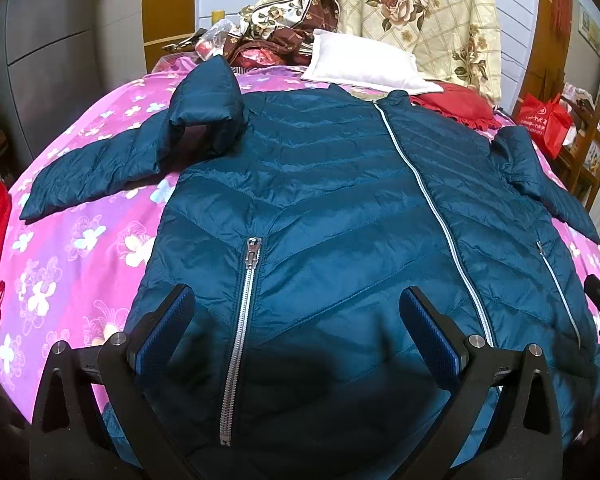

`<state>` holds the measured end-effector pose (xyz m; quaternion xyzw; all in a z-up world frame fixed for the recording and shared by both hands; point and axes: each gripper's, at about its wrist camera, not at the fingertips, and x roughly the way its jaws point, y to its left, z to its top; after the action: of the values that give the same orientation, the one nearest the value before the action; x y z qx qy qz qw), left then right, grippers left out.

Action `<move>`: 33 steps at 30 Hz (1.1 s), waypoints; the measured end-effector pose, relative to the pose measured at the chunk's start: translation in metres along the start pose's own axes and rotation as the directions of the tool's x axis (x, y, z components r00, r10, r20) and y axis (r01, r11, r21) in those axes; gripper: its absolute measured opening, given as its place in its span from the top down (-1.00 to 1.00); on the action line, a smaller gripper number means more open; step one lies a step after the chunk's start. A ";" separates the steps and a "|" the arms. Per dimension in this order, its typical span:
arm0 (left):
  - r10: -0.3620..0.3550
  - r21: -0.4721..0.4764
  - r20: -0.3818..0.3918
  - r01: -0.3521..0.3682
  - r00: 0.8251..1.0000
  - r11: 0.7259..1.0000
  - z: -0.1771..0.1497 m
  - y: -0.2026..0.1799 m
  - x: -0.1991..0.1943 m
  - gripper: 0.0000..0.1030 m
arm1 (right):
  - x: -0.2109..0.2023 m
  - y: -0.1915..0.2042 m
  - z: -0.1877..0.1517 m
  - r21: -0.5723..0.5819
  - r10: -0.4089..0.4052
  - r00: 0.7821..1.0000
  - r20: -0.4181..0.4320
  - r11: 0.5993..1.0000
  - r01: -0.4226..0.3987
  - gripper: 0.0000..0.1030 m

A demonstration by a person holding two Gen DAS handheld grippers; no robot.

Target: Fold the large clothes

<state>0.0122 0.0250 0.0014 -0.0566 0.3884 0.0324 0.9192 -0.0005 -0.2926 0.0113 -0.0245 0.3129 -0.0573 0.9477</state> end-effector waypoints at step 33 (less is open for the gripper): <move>0.060 0.086 0.041 -0.063 0.997 0.994 -0.004 -0.017 -0.005 -0.99 | -0.001 -0.006 0.001 0.018 0.011 1.000 0.011 1.000 -0.011 -1.00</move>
<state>0.0080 0.0076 0.0039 -0.0039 0.3734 0.0449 0.9266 -0.0011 -0.2983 0.0129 -0.0146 0.3075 -0.0547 0.9499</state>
